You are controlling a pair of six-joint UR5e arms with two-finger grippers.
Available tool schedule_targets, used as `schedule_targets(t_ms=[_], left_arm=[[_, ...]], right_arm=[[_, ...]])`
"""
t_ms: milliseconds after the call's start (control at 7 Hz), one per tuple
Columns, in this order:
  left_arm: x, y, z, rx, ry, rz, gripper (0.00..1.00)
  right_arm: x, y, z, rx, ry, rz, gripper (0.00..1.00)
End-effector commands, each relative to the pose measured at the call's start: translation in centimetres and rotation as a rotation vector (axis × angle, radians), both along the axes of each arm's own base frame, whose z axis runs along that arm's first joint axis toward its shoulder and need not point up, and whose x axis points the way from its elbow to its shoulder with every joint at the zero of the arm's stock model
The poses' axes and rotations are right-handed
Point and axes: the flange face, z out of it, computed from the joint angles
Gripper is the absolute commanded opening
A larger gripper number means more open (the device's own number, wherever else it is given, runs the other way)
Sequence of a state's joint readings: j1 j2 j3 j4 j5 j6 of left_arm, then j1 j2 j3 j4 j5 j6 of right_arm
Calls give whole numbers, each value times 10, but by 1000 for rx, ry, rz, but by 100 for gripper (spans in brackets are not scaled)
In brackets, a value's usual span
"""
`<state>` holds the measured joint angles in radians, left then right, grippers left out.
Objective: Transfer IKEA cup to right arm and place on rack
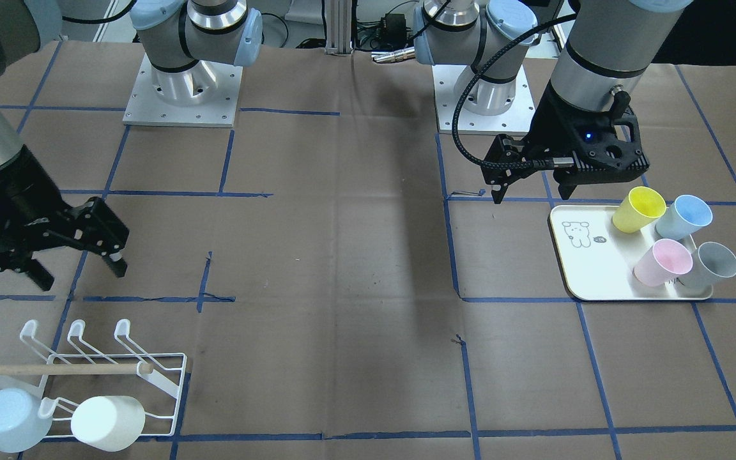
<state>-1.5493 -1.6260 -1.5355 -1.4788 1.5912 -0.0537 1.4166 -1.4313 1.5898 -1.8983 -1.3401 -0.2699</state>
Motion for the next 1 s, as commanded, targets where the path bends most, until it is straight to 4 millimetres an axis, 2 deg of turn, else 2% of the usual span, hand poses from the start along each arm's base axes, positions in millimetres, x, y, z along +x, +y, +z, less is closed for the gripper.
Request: schedule_targets(t_ms=[0,143,286,571,714,857], left_arm=[[0,0,0,0,0,0,99],[0,0,0,0,0,0,99],[0,0,0,0,1,1,99],[0,0,0,0,1,2,99],[0,0,-1,1,1,5,99],[0,0,-1,1,1,5,99]], right_arm=[[59,32,-4,155,-8,99,100],[74,51,10,160,69,111,100],[80,73,25,194,129,16,100],[83,121,56,246,122,-72,100],[82,130,64,236,131,-72,100],[79,131,64,240,172,-77,100]])
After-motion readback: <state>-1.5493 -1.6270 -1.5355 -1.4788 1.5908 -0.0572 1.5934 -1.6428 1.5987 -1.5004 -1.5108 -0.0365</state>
